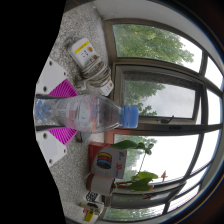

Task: Pour water

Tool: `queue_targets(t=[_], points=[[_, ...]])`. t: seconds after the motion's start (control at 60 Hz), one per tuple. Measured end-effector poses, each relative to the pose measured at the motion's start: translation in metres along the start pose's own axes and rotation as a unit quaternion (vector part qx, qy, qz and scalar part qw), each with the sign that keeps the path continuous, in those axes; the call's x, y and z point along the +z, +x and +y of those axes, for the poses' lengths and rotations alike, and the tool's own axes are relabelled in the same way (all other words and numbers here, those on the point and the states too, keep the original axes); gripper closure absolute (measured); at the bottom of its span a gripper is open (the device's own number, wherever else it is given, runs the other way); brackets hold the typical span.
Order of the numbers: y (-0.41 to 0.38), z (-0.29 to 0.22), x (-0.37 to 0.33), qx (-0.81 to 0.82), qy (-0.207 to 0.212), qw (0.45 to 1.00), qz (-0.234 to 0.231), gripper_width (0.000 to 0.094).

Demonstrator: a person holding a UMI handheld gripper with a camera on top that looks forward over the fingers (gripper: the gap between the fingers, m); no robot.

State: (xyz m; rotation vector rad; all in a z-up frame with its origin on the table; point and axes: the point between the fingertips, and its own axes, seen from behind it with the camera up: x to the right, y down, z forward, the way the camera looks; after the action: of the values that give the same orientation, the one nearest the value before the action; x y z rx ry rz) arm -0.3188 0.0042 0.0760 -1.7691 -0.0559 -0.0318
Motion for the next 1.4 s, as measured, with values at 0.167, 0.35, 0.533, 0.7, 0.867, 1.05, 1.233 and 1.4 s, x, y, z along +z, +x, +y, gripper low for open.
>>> queue_targets(t=[0.167,0.35,0.533,0.7,0.867,1.05,1.233,1.4], points=[[-0.004,-0.005,-0.002,0.024,0.005,0.999,-0.026,0.0668],[-0.002,-0.063,-0.019,0.083,0.046,0.993,-0.07,0.0668],[0.043,-0.185,-0.055,0.225,0.129,0.952,-0.161,0.0668],[0.136,-0.289,-0.089,0.422,0.187,0.842,-0.279,0.067],[0.269,-0.324,-0.094,0.612,0.204,0.679,-0.352,0.067],[0.403,-0.286,-0.05,0.767,0.187,0.501,-0.354,0.0668],[0.489,-0.215,0.004,0.871,0.169,0.355,-0.296,0.0669],[0.5,-0.189,0.017,0.888,0.142,0.332,-0.284,0.0668]])
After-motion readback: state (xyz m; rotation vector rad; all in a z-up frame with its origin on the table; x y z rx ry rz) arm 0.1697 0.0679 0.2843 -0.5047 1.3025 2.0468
